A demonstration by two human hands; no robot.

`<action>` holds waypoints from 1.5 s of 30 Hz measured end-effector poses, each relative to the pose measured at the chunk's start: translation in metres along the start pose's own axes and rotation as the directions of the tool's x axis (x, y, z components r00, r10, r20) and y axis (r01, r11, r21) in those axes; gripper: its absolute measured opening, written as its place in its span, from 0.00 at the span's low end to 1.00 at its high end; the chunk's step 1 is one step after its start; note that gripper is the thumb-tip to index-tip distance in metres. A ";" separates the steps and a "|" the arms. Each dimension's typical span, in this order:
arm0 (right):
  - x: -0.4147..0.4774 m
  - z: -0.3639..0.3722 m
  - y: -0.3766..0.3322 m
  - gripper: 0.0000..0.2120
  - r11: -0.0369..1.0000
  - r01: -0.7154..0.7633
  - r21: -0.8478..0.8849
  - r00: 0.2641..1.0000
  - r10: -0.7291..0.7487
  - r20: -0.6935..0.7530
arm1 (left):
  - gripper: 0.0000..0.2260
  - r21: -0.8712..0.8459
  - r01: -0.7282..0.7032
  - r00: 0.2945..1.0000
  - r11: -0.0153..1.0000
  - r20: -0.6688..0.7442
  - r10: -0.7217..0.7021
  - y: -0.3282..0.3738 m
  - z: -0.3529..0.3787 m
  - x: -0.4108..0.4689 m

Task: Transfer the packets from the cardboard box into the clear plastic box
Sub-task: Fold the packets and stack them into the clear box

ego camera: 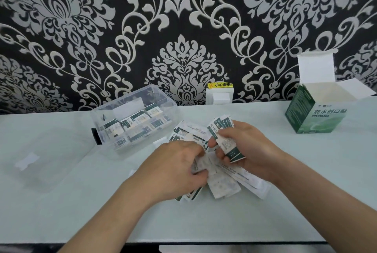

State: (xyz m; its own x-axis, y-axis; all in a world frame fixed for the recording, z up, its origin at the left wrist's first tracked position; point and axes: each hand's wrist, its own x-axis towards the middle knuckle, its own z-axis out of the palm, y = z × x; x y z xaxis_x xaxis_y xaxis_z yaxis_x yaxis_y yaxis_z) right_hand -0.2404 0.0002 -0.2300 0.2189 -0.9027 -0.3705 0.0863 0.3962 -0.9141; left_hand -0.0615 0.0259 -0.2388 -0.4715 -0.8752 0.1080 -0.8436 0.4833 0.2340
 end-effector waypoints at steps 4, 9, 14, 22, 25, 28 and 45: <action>0.000 -0.001 0.003 0.08 0.999 0.005 -0.038 1.000 -0.004 0.024 | 0.14 -0.083 -0.057 0.994 0.995 -0.093 0.049 -0.011 0.000 0.002; -0.002 0.002 0.004 0.08 1.000 -0.002 -0.024 0.998 0.004 0.063 | 0.15 0.089 -0.198 0.908 0.976 -0.359 0.217 -0.019 0.002 0.005; -0.004 0.006 0.003 0.08 1.000 -0.008 0.022 0.998 0.006 0.067 | 0.11 0.103 -0.199 0.782 0.975 -0.582 0.221 -0.038 -0.003 0.008; -0.002 0.010 0.001 0.08 0.986 -0.030 0.166 0.999 0.027 0.023 | 0.08 -0.455 -0.173 0.574 0.874 -0.767 -0.286 -0.027 -0.019 0.011; -0.003 0.010 -0.002 0.14 0.942 -0.133 0.308 0.988 0.102 0.114 | 0.08 -0.850 -0.088 0.694 0.519 -0.426 -0.580 -0.013 -0.028 0.014; -0.006 0.010 -0.004 0.23 0.912 -0.260 0.317 0.941 0.166 0.295 | 0.08 -0.896 0.087 0.850 0.435 -0.161 -0.501 0.001 -0.027 0.015; -0.014 0.018 -0.005 0.12 0.997 -0.022 0.080 0.974 0.004 0.229 | 0.49 -0.430 0.029 0.998 0.902 -0.042 -0.052 0.028 -0.010 0.011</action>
State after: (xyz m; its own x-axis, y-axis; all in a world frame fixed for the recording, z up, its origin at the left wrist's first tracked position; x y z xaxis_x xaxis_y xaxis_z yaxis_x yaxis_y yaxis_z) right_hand -0.2269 0.0134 -0.2172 0.4356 -0.8389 -0.3263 0.1590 0.4285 -0.8894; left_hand -0.0878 0.0297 -0.2215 -0.4157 -0.8992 0.1364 -0.6640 0.4026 0.6301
